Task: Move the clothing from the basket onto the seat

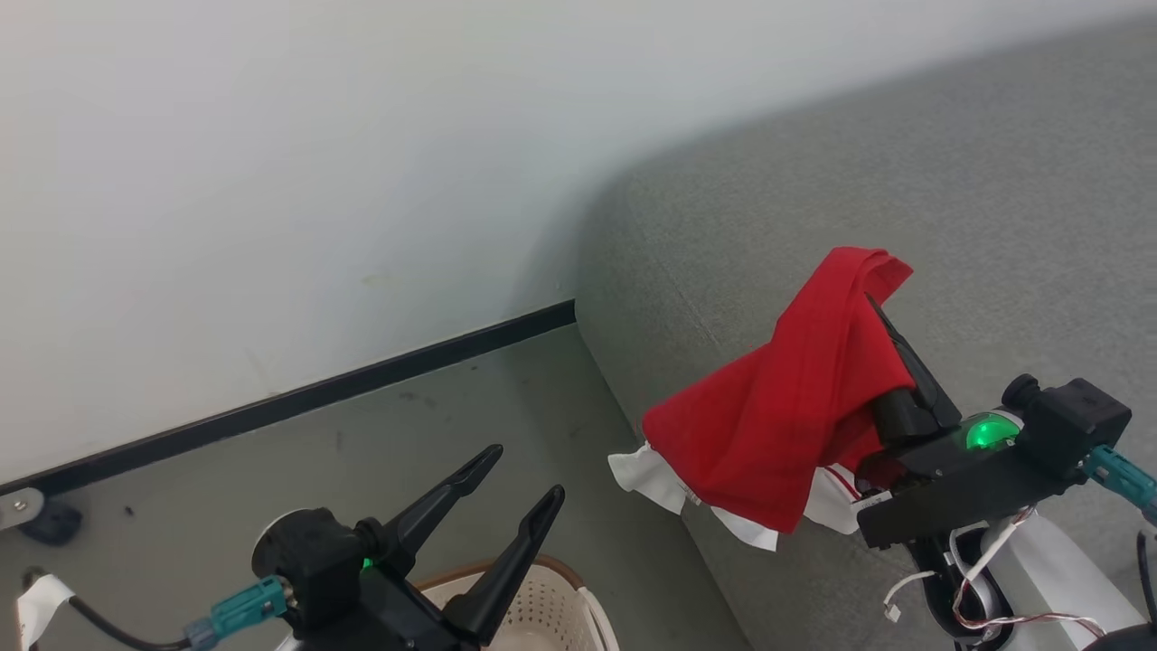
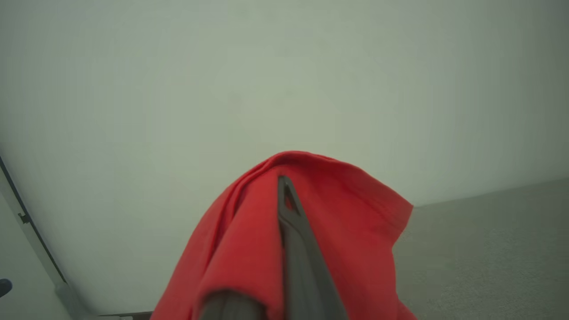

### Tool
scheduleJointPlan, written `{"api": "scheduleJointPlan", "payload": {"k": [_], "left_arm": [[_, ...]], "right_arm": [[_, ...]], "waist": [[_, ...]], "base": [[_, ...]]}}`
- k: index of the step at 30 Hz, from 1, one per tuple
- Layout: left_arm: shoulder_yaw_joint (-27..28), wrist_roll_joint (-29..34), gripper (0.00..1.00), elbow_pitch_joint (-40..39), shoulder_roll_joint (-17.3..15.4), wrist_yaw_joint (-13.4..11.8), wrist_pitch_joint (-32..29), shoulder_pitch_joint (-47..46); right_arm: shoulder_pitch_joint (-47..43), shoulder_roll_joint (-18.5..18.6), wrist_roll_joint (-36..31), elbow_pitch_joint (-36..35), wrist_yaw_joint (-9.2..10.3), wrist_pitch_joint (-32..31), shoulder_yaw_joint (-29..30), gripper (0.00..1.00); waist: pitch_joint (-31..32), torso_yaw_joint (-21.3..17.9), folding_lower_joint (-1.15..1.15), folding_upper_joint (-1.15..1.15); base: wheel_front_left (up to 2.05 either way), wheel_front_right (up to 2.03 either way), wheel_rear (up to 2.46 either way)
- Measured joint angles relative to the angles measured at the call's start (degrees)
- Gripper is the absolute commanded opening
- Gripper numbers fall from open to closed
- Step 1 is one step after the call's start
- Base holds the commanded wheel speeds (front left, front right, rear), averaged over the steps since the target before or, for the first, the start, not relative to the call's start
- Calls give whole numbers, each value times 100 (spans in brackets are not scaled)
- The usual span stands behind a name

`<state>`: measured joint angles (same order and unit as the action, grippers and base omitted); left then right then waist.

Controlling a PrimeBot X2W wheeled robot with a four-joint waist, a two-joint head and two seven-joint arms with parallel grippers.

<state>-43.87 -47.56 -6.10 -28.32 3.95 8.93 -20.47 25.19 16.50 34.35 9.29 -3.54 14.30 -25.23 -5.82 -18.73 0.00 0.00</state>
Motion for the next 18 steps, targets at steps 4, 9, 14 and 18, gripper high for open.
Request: {"api": "scheduleJointPlan", "payload": {"k": [4, 9, 14, 18], "left_arm": [[20, 92, 100, -10, -11, -35, 53, 0], [11, 159, 100, -12, -25, -42, 82, -1], [-2, 196, 100, -5, -21, -40, 93, -26], [-54, 223, 100, 16, -10, 1, 103, -41]], "right_arm": [[-126, 53, -48, -208, 9, 1, 118, 0], [-313, 80, -120, -468, 85, 24, 234, 0], [-440, 104, -171, -661, 119, 25, 349, 0], [-575, 115, -182, -780, 160, 40, 463, 0]], "waist": [[-51, -221, 0, 0], [-118, -454, 0, 0], [-187, -603, 0, 0], [-226, -631, 0, 0]], "base": [[0, 0, 0], [0, 0, 0], [0, 0, 0], [0, 0, 0]]}}
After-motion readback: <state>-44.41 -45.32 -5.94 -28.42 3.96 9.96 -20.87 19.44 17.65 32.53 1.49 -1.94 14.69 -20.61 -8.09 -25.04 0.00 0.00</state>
